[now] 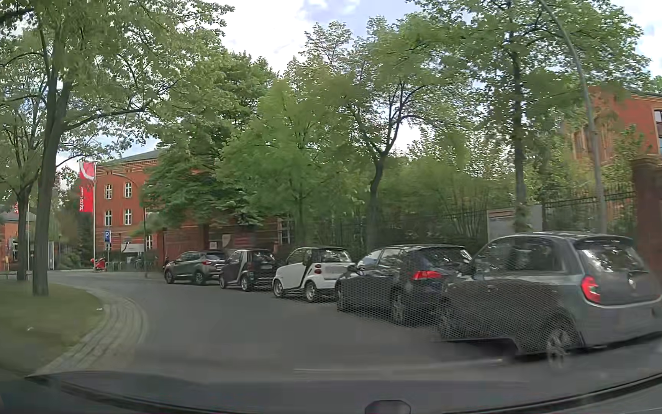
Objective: Follow the waypoints while adhering to traffic rules and regulations
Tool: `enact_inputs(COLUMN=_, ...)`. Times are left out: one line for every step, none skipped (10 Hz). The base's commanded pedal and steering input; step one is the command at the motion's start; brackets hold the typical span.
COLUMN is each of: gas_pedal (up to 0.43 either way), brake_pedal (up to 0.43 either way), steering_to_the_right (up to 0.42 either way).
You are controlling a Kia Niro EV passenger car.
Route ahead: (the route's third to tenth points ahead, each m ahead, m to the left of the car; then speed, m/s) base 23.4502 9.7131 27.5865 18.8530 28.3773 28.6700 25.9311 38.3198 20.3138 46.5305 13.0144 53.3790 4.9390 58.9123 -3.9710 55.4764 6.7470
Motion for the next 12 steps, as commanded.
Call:
enact_inputs(gas_pedal=0.350, brake_pedal=0.018, steering_to_the_right=-0.182)
enact_inputs(gas_pedal=0.358, brake_pedal=0.018, steering_to_the_right=-0.180)
enact_inputs(gas_pedal=0.370, brake_pedal=0.018, steering_to_the_right=-0.178)
enact_inputs(gas_pedal=0.370, brake_pedal=0.018, steering_to_the_right=-0.177)
enact_inputs(gas_pedal=0.378, brake_pedal=0.018, steering_to_the_right=-0.178)
enact_inputs(gas_pedal=0.390, brake_pedal=0.018, steering_to_the_right=-0.180)
enact_inputs(gas_pedal=0.398, brake_pedal=0.018, steering_to_the_right=-0.181)
enact_inputs(gas_pedal=0.398, brake_pedal=0.018, steering_to_the_right=-0.180)
enact_inputs(gas_pedal=0.398, brake_pedal=0.018, steering_to_the_right=-0.181)
enact_inputs(gas_pedal=0.398, brake_pedal=0.018, steering_to_the_right=-0.181)
enact_inputs(gas_pedal=0.390, brake_pedal=0.018, steering_to_the_right=-0.178)
enact_inputs(gas_pedal=0.390, brake_pedal=0.018, steering_to_the_right=-0.175)
